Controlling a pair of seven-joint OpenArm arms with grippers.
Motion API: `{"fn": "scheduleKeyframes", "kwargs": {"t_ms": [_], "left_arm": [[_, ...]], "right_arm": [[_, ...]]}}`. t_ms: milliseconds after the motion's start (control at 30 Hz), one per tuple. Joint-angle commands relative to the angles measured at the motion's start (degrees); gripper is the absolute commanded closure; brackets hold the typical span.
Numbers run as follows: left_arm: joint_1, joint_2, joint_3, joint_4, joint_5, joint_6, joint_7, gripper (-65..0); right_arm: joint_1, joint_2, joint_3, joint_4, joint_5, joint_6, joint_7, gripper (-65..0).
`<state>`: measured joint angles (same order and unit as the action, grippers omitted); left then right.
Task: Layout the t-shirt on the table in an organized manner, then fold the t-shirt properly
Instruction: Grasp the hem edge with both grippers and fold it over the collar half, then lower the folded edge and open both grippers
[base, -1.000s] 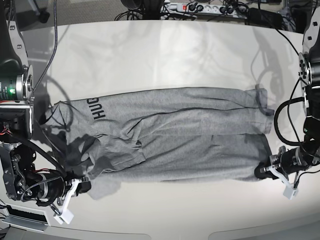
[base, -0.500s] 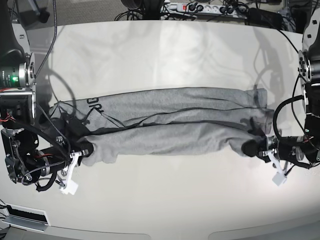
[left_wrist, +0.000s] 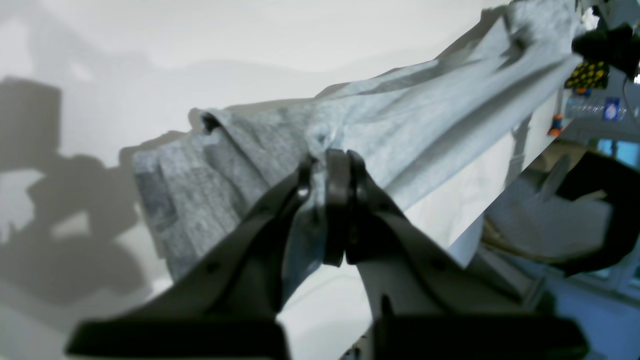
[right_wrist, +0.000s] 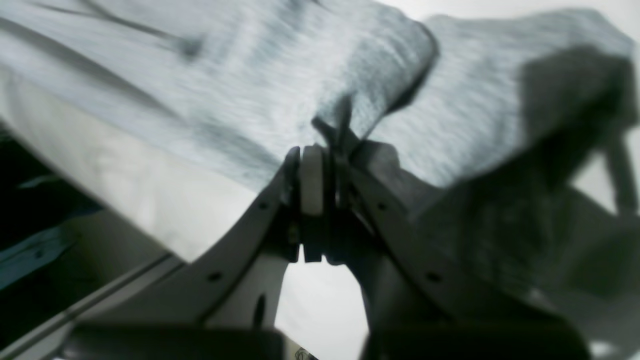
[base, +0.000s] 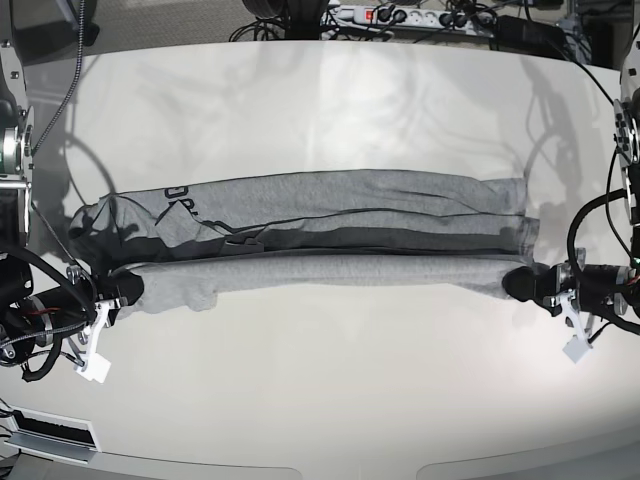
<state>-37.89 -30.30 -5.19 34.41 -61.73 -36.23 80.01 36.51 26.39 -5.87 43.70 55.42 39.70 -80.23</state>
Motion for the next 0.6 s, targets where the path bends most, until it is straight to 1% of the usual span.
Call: {"fn": "scheduleKeyframes", "kwargs": {"t_ms": [0,100,200,333,400,467,567], "left_arm": [[-1.4,-0.76,-0.17,0.83,-2.93,0.02,-0.01,0.0],[0.31,-0.35,-0.17,0.83,-6.99,0.0,-0.01,0.0],[2.78,-0.35,-0.17,0.83,-7.13,-0.24,-0.01,0.0],[5.86,-0.37,-0.17,0.83,-7.15,-0.5,-0.01,0.0],[6.88,-0.52,-0.17,0.83,-7.08,-1.88,-0.01,0.0],[7.67,-0.9,-0.17,0.83,-6.1,-2.71,-0.01,0.0],[8.02,-1.86,-0.17,0.83,-4.37,-2.82,-0.01,0.0]], "right_arm": [[2.05,1.07,0.28,0.87,2.1,0.3,0.23,0.0],[2.01,0.98,0.28,0.87,5.99,0.3,0.23,0.0],[1.05,0.96,0.28,0.85,8.26,0.3,0.23,0.0],[-1.6,0.94,0.22,0.85,8.24,0.3,0.23,0.0],[-2.78,0.94,0.22,0.85,8.22,0.3,0.23,0.0],[-3.65,1.07,0.22,0.87,7.13,0.3,0.23,0.0],[-4.61,1.31,0.22,0.85,3.89,0.3,0.23,0.0]]}}
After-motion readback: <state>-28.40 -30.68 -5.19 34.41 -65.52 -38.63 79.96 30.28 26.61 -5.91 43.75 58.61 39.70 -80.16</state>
